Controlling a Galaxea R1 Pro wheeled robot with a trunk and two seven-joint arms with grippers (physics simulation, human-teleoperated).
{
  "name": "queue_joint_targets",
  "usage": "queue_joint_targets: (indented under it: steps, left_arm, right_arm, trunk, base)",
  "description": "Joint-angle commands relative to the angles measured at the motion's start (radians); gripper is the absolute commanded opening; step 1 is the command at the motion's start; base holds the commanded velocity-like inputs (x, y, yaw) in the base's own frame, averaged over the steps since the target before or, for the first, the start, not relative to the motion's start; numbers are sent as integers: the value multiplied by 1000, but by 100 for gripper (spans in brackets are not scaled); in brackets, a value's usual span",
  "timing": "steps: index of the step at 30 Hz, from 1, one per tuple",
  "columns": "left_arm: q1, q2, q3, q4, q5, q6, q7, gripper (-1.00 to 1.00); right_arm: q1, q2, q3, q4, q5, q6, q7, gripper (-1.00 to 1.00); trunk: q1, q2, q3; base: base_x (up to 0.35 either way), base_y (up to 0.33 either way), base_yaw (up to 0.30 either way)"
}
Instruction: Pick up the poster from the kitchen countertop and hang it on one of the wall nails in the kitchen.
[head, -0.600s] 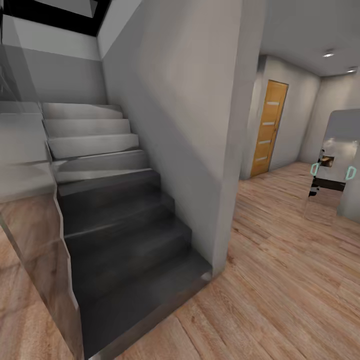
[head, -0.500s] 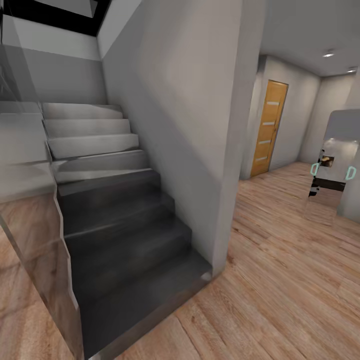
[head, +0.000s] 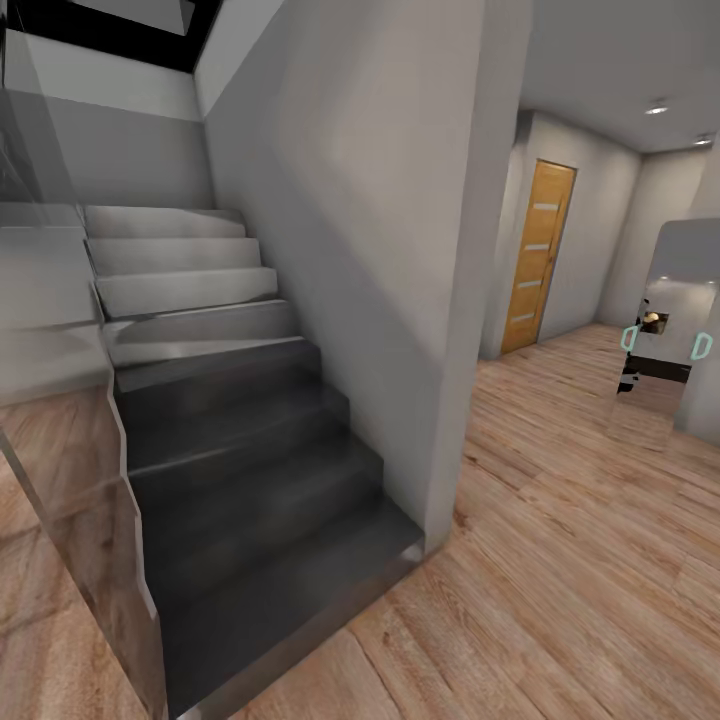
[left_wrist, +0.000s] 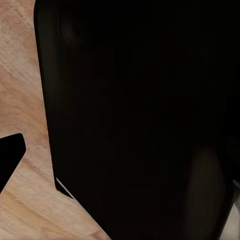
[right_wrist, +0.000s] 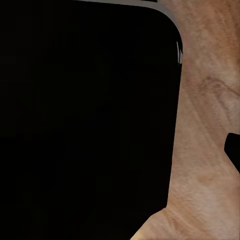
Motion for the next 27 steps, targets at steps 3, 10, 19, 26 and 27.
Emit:
queue_joint_targets:
  steps: [3,10,19,26,27]
  left_arm:
    - [1,0,0,-2,0,-1,0,100]
    - [9,14,-3,-18,-4,-18,7,100]
    - [12,20,-5,-589,-8,-62,7,100]
    - [12,32,1,-614,-6,-64,6,100]
    - [12,32,2,-614,-6,-64,6,100]
  right_arm:
    - [0,0,0,0,1,-1,0,100]
    - [-18,-9,-7,-17,-17,-11,-3,100]
    - [-69,-17,-10,-424,-31,-175,-4,100]
    - [-68,-18,-2,-464,-22,-182,-5,100]
    - [-67,-19,-2,-467,-21,-182,-5,100]
  trunk:
    - [0,0,-1]
    - [0,0,-1]
    - [0,0,-1]
    - [0,0,-1]
    - [0,0,-1]
  base:
    - [0,0,0]
    - [0,0,0]
    - [0,0,0]
    - [0,0,0]
    - [0,0,0]
